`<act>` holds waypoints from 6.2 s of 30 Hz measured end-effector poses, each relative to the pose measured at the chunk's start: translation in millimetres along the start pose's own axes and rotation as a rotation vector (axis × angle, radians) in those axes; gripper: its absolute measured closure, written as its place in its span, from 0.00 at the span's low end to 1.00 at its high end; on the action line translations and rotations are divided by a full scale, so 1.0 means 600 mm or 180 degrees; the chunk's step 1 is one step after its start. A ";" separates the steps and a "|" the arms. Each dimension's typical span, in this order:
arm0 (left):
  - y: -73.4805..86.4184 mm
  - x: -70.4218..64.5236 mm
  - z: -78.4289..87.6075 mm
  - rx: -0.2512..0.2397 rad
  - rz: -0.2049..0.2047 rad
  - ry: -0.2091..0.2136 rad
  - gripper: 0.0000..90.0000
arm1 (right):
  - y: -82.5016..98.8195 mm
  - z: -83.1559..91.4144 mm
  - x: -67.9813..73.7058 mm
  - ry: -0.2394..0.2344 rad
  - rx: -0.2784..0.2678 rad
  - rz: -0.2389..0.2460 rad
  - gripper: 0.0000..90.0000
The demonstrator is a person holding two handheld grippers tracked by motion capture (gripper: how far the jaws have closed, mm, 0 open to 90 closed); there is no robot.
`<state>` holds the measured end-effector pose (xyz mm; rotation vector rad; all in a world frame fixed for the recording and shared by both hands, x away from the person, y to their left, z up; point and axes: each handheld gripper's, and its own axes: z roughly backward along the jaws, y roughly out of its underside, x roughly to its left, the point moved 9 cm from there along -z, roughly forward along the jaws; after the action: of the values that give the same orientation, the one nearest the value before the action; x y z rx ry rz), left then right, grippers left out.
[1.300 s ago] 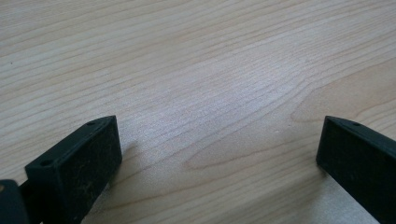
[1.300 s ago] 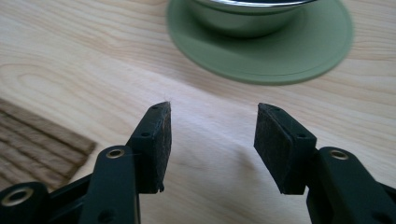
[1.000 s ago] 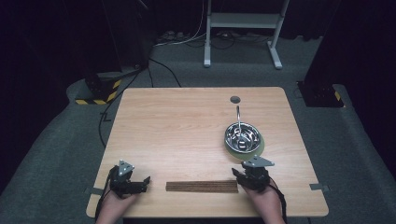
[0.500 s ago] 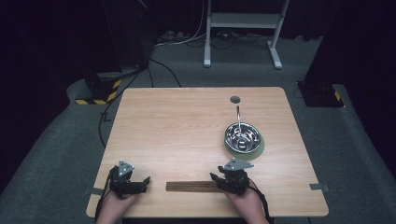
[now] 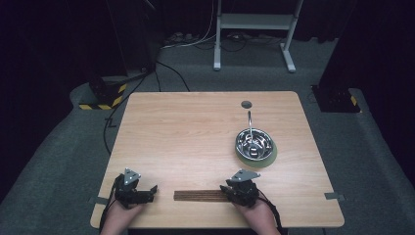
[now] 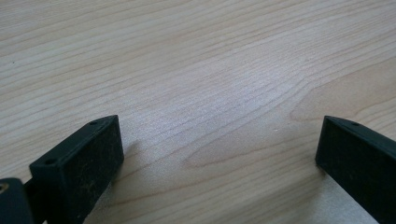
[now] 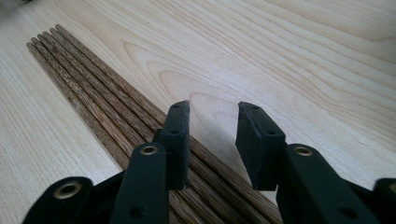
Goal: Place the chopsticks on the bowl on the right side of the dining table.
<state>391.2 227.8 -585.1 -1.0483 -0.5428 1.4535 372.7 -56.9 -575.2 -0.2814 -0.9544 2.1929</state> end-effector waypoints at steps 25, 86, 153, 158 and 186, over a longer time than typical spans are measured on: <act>0.001 0.001 0.002 0.0020 -0.0052 0.0013 0.01 | 0.005 -0.001 0.000 -0.0021 0.0057 -0.0001 0.76; 0.002 -0.002 0.003 0.0023 -0.0088 0.0067 0.03 | -0.068 -0.060 -0.071 0.0080 0.0426 0.0368 0.83; 0.001 -0.003 0.004 -0.0010 -0.0047 0.0064 0.04 | -0.122 0.061 -0.191 0.0554 0.0101 0.0361 0.93; 0.001 -0.003 0.004 -0.0006 -0.0052 0.0064 0.05 | -0.130 0.057 -0.216 0.0627 0.0153 0.0340 0.93; 0.001 -0.003 0.004 -0.0022 -0.0045 0.0064 0.05 | -0.144 0.022 -0.277 0.0771 0.0331 0.0134 0.93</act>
<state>388.5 226.4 -583.6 -1.0615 -0.5402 1.4281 532.2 -138.4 -518.1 -0.5087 -0.7048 2.1778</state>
